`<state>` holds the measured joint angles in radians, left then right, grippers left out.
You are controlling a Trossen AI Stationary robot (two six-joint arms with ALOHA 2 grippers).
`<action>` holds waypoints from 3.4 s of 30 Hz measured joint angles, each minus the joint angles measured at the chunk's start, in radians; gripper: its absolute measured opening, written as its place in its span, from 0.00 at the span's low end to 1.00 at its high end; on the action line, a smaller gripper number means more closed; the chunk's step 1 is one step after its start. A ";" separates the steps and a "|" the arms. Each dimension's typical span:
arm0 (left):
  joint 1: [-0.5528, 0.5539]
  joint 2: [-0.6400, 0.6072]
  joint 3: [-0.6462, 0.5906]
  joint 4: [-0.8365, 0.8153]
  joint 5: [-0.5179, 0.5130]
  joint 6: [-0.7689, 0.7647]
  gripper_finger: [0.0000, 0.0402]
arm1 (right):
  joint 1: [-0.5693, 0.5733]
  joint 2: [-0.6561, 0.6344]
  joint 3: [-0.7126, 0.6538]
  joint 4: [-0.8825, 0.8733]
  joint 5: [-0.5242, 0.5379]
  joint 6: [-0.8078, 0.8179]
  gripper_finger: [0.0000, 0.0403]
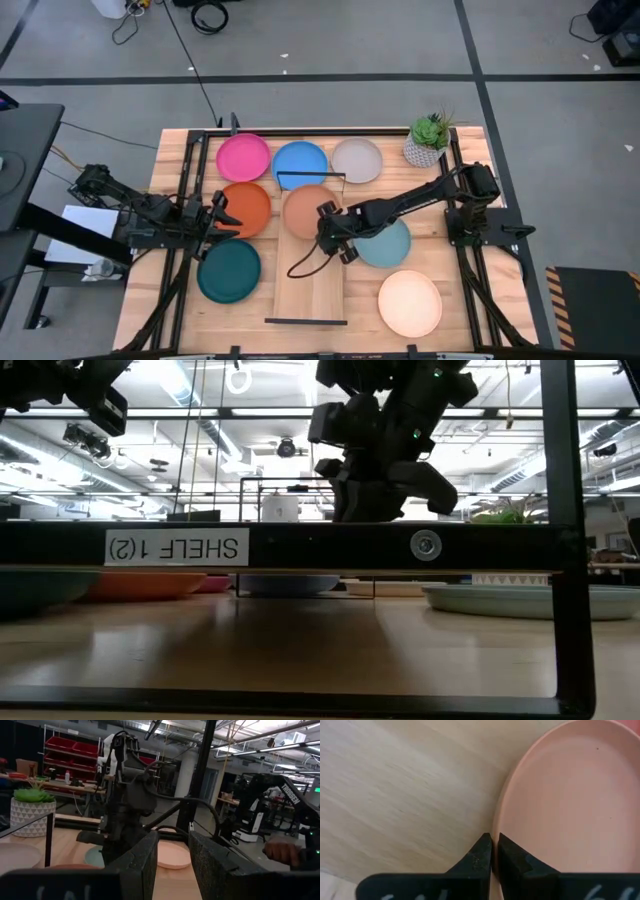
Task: Place and stack plates onto a shelf
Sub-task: Put the brown plate on the shelf, then stack the light blue plate on top of the brown plate on the shelf
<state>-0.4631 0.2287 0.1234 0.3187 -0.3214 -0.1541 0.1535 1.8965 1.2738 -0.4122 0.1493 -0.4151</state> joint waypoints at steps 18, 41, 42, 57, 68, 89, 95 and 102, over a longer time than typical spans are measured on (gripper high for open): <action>0.000 0.000 0.000 0.006 0.000 0.001 0.29 | 0.023 -0.072 0.000 -0.076 0.055 0.166 0.34; 0.000 0.000 0.000 -0.004 0.000 -0.019 0.29 | -0.097 -0.362 -0.443 -0.032 0.131 0.433 0.36; 0.000 0.000 0.000 -0.004 0.000 -0.019 0.29 | -0.100 -0.378 -0.457 -0.029 0.116 0.430 0.36; 0.000 0.000 0.000 -0.003 0.000 -0.016 0.29 | 0.096 -0.358 -0.430 -0.166 -0.015 0.733 0.31; 0.000 0.000 0.000 0.007 0.000 -0.015 0.29 | 0.244 -0.209 -0.307 -0.174 -0.021 0.917 0.34; 0.000 0.000 0.000 0.009 0.000 0.008 0.29 | 0.254 -0.137 -0.304 -0.213 -0.039 0.958 0.20; 0.000 0.000 0.000 0.009 0.000 0.008 0.29 | 0.255 -0.175 -0.214 -0.360 -0.027 0.939 0.04; 0.000 0.000 0.000 0.007 0.000 0.008 0.29 | 0.267 -0.170 0.010 -0.583 0.088 0.908 0.05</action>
<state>-0.4633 0.2287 0.1236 0.3260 -0.3214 -0.1463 0.4202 1.7267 1.2836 -0.9950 0.2376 0.4933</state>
